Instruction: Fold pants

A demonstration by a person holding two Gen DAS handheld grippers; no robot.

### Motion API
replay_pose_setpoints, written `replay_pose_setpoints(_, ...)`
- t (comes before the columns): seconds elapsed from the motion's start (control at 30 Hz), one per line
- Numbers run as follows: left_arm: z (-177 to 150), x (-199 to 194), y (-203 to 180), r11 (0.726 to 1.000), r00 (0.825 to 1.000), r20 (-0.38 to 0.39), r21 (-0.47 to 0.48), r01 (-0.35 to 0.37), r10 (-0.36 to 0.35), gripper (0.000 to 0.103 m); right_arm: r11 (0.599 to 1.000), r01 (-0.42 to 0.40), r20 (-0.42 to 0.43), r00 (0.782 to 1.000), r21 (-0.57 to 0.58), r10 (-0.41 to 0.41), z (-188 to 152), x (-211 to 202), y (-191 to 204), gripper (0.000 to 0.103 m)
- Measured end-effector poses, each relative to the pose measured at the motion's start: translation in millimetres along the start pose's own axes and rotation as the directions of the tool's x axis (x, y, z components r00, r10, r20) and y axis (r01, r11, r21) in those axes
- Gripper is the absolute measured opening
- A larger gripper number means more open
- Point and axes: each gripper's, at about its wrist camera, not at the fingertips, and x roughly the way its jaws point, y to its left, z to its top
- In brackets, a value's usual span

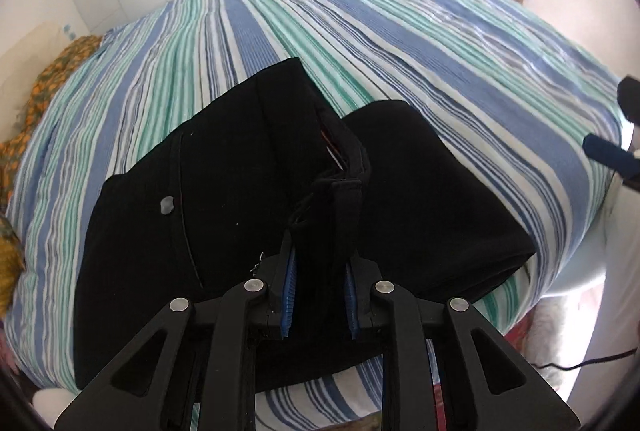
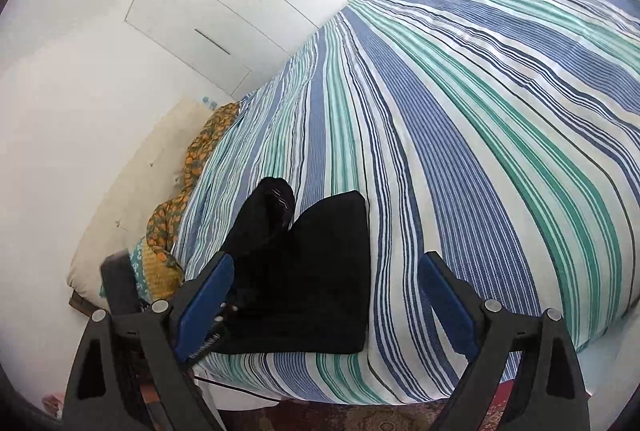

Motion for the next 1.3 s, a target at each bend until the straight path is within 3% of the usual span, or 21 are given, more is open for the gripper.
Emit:
replay_pose_setpoints(0.07, 3, -5, -8, 0.999, 1.0, -0.003, 0.047, -0.017, 0.017, 0.045, 1.0, 0.0, -0.002, 1.0, -0.018, 0.0, 0, 2, 2, 0.093)
replay_pose_setpoints(0.1, 5, -10, -10, 0.998, 1.0, -0.006, 0.061, -0.024, 0.024, 0.066, 1.0, -0.001, -0.006, 1.0, -0.027, 0.001, 0, 3, 4, 0.093)
replay_pose_setpoints(0.13, 6, -18, -10, 0.997, 1.0, 0.0, 0.068, -0.028, 0.028, 0.076, 1.0, 0.001, -0.01, 1.0, -0.031, -0.001, 0, 6, 4, 0.093)
replay_pose_setpoints(0.23, 1, -58, 7, 1.0, 0.995, 0.094, 0.021, 0.02, -0.022, 0.081, 1.0, 0.007, -0.006, 1.0, -0.007, -0.007, 2, 8, 1, 0.093)
replay_pose_setpoints(0.33, -9, -96, 57, 0.989, 0.983, 0.181, -0.134, 0.068, -0.043, 0.096, 0.998, 0.005, 0.038, 0.999, 0.061, -0.007, 6, -2, -13, 0.093)
replay_pose_setpoints(0.4, -18, -107, 102, 0.964, 0.98, 0.2, -0.259, 0.056, -0.004, 0.096, 0.992, -0.004, 0.05, 0.999, 0.127, -0.003, 6, -7, -26, 0.093)
replay_pose_setpoints(0.5, -39, -100, 157, 0.911, 0.982, 0.162, -0.411, -0.025, 0.1, 0.096, 0.982, -0.062, 0.014, 0.998, 0.177, 0.06, 9, 1, -29, 0.093)
replay_pose_setpoints(0.63, -75, -73, 193, 0.833, 0.981, 0.067, -0.54, -0.12, 0.184, 0.095, 0.989, -0.146, -0.131, 0.981, 0.01, 0.146, 16, 31, 17, 0.093)
replay_pose_setpoints(0.73, -92, -60, 198, 0.795, 0.981, 0.046, -0.594, -0.125, 0.189, 0.095, 0.978, -0.176, -0.211, 0.966, -0.109, 0.15, 13, 50, 52, 0.093)
replay_pose_setpoints(0.8, -98, -59, 194, 0.788, 0.982, 0.057, -0.606, -0.11, 0.18, 0.095, 0.971, -0.172, -0.244, 0.961, -0.164, 0.129, 11, 61, 66, 0.093)
replay_pose_setpoints(0.93, -97, -64, 193, 0.803, 0.976, 0.095, -0.587, -0.105, 0.197, 0.095, 0.968, -0.167, -0.3, 0.948, -0.186, 0.106, 5, 78, 76, 0.093)
replay_pose_setpoints(1.3, -109, -55, 207, 0.761, 0.984, 0.07, -0.643, -0.083, 0.166, 0.095, 0.976, -0.159, -0.365, 0.926, -0.147, 0.096, -12, 82, 65, 0.093)
